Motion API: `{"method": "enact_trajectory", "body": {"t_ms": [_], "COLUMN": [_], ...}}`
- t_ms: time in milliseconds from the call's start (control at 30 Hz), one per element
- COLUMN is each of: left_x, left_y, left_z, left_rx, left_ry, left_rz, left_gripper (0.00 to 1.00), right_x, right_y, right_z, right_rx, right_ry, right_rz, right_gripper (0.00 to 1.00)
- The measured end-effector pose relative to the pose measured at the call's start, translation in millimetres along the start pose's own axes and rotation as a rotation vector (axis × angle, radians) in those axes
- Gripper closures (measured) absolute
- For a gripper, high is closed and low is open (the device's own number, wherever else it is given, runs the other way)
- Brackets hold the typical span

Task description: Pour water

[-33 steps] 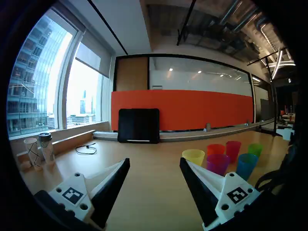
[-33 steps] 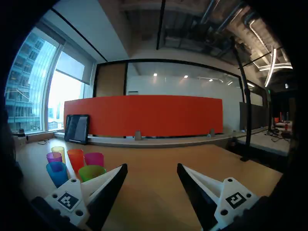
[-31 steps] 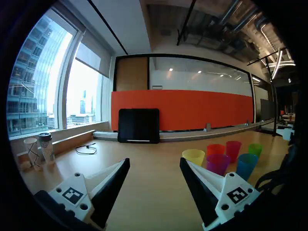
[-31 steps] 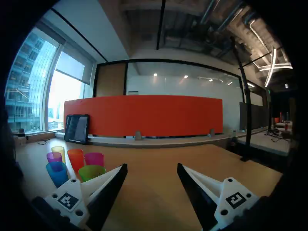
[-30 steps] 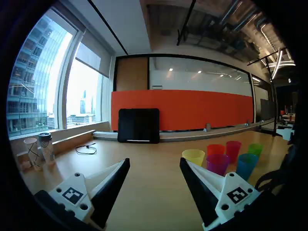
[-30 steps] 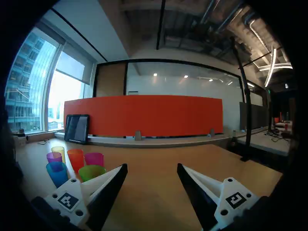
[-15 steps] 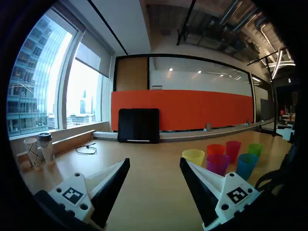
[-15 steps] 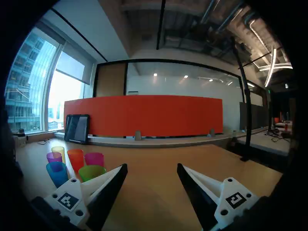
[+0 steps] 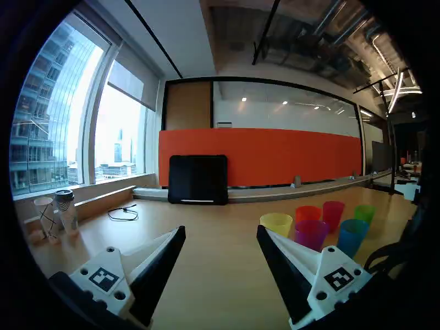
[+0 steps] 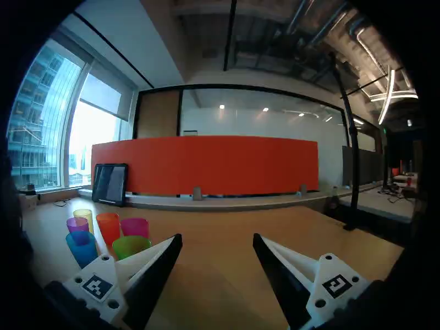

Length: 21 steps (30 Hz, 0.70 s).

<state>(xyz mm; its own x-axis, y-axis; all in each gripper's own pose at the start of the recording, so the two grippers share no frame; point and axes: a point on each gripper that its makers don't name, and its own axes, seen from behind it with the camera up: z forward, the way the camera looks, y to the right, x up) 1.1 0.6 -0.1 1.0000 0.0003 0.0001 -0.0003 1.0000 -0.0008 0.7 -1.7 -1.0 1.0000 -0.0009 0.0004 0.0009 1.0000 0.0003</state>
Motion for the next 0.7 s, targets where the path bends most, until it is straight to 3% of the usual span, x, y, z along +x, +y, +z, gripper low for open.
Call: {"method": "enact_trajectory", "body": {"t_ms": [500,700], "left_x": [-0.2,0.9], "left_y": [-1.1,2.0], "left_z": [-0.8,3.9], "left_rx": [0.002,-0.006], "left_ry": [-0.004,-0.030], "left_rz": [-0.003,-0.013], "left_gripper": [0.04,0.04], "right_x": [-1.9,10.2], "right_y": [0.4,0.9], "right_z": [2.6,3.3], "right_rx": [-0.001,0.010], "right_ry": [-0.012,-0.025], "right_rz": [0.006,0.011], "right_gripper": [0.00,0.00]}}
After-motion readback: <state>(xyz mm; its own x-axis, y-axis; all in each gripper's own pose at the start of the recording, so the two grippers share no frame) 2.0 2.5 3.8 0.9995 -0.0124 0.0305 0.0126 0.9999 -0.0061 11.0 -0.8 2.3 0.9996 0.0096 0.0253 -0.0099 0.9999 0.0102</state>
